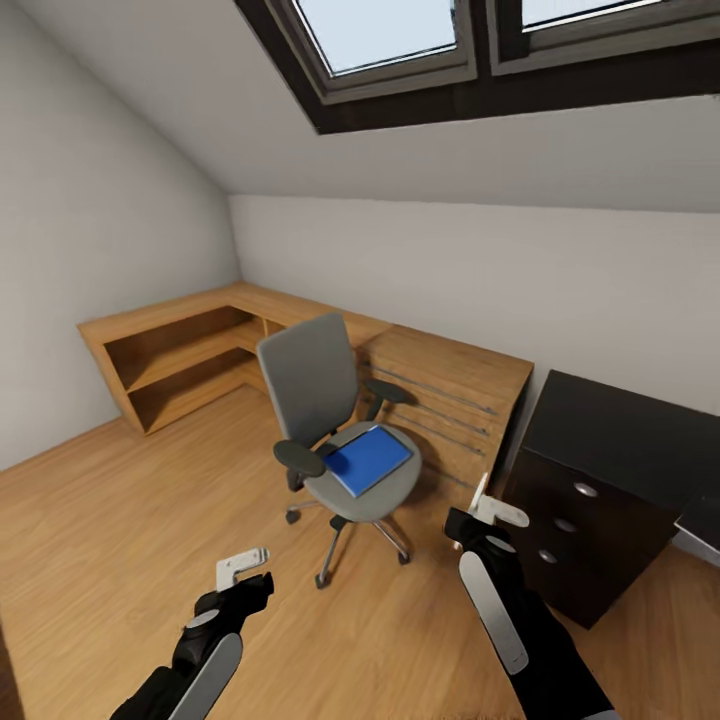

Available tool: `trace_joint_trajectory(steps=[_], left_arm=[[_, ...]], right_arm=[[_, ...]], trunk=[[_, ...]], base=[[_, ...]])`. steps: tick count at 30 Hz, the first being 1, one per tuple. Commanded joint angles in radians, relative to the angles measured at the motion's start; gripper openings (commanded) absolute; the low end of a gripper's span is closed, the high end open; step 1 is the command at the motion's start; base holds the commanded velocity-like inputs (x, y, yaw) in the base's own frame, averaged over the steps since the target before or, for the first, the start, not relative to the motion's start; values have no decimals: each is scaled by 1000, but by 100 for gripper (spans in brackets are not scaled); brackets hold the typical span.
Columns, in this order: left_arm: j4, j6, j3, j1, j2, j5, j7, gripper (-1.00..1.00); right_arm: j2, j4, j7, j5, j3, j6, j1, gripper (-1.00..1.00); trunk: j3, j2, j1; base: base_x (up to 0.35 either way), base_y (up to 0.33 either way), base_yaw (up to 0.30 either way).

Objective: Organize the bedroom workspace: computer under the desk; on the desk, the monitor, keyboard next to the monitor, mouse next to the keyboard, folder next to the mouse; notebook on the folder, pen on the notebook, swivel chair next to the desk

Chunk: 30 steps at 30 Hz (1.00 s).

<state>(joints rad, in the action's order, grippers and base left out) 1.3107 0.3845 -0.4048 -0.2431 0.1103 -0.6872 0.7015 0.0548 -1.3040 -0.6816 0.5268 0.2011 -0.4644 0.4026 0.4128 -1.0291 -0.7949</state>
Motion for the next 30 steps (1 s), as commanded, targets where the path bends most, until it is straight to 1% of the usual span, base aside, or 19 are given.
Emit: trace_joint_trajectory(steps=[1,4,6,7,8,10,11,12,13,14,18,20,21,22,23,24,26,28,30], left_arm=[[4,2,-5,-1,2,-7,8,100],[7,2,-9,-1,2,-7,9,100],[8,1,-18,-1,2,-7,9,100],[8,0,-32,-1,2,-7,9,100],[8,0,-41,-1,3,-6,9,100],[8,-2,-97,-1,4,-4,11,100],[8,-3,-121,-1,4,-4,12,100],[8,-3,-134,-1,4,-4,12,100],[8,-3,-161,-1,3,-3,14,100],[8,-4,-203,-1,3,-3,15,100],[9,-4,-224,-1,0,-3,16,100],[9,-4,-227,-1,0,-3,16,100],[9,-4,-264,-1,0,-1,19,100],[9,-4,-288,-1,0,0,22,100],[9,-4,-301,-1,-1,1,22,100],[10,-5,-325,-1,0,1,24,100],[18,-11,-353,-1,0,1,24,100],[66,-16,-391,-1,7,0,21,100],[85,-18,-413,-1,10,0,21,100]], right_arm=[[-2,-1,-7,7,1,-3,1,-100],[-10,-12,-7,7,1,-6,1,-100],[-35,-53,-7,9,0,-35,1,-100],[-54,-76,-6,12,-2,-61,1,-100],[-64,-87,-6,16,-4,-74,1,-100],[-116,-141,-5,67,-47,-137,1,-100],[-129,-152,-5,85,-62,-152,1,-100],[-134,-156,-4,92,-67,-159,1,-100],[-141,-162,-4,102,-75,-172,1,-100],[-150,-169,-4,115,-86,-186,1,-100],[-153,-171,-4,119,-90,-192,1,-100],[-152,-172,-4,119,-91,-192,1,-100],[-153,-172,-4,119,-93,-192,1,-100],[-154,-172,-4,119,-99,-192,1,-100],[-154,-172,-4,119,-101,-192,1,-100],[-154,-172,-4,119,-102,-192,1,-100],[-153,-172,-4,119,-103,-192,1,-100],[-153,-172,-4,119,-103,-192,1,-100],[-154,-172,-4,119,-108,-193,1,-100]], trunk=[[1,-1,0],[1,-1,0],[2,-1,0],[2,-1,0],[3,-1,0],[3,-1,0],[4,-1,0],[4,-1,0],[4,-1,0],[4,-1,0],[4,-1,0],[4,-1,0],[4,-1,0],[4,-1,0],[4,-1,0],[4,-1,0],[4,-1,0],[4,-1,0],[4,-1,0]], base=[[0,0,-268],[0,0,-268],[0,0,-266],[0,0,-259],[0,0,-256],[43,0,-192],[165,-5,-95],[196,-14,-76],[241,-39,-49],[295,-90,-16],[312,-111,-6],[320,-120,-1],[321,-111,0],[321,-88,0],[321,-38,0],[321,-16,0],[321,-8,0],[321,-2,0],[321,0,0]])
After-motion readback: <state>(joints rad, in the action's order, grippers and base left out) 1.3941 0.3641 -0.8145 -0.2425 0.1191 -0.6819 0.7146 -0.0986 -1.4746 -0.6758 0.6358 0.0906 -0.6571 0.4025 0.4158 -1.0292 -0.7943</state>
